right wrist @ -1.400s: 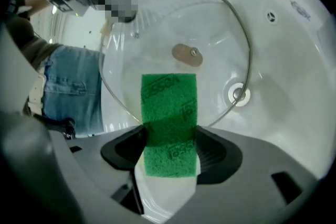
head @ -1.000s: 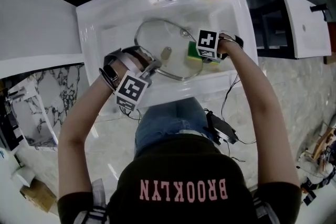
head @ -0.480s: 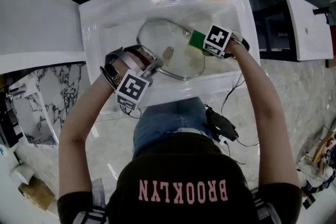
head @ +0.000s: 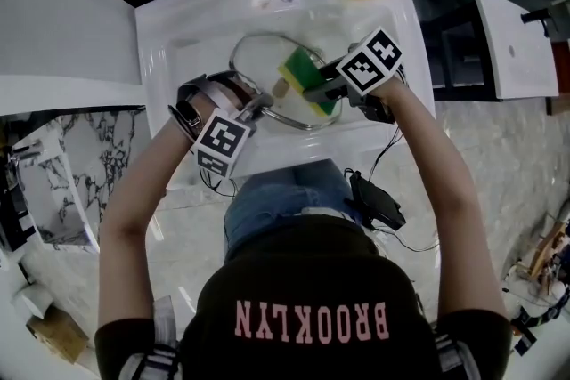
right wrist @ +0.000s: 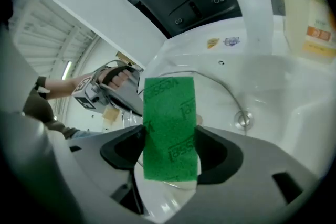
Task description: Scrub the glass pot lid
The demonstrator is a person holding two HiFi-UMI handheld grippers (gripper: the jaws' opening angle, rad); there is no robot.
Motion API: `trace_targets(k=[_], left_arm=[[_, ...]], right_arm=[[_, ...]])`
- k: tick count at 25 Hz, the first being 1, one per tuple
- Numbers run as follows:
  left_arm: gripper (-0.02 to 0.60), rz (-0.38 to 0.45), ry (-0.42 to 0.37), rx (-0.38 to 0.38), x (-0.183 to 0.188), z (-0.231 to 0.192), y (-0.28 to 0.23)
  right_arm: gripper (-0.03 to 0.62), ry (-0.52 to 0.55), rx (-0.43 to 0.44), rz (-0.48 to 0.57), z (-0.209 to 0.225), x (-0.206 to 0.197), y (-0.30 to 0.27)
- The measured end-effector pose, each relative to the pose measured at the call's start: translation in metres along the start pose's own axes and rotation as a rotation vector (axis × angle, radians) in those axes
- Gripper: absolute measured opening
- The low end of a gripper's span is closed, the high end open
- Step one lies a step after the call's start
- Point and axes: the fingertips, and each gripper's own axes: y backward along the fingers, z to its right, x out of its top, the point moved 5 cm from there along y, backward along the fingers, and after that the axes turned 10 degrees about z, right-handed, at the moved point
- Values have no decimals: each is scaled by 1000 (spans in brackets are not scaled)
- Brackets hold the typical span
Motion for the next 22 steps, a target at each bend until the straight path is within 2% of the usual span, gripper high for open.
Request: trace_targets(k=[3, 6, 11, 16, 22], left_arm=[[29, -2, 2, 2, 1, 0, 0], [29, -1, 2, -2, 1, 0, -1], [29, 1, 5, -4, 1, 1, -1], [29, 3, 2, 0, 1, 0, 0], [29, 4, -7, 0, 1, 0, 0]], right_arm=[[287, -42, 42, 7, -13, 4, -15], [287, -72, 46, 7, -18, 5, -32], [287, -94, 10, 27, -21, 2, -51], [285, -41, -57, 114, -24, 1, -50], [281, -87, -21, 69, -14, -4, -56]])
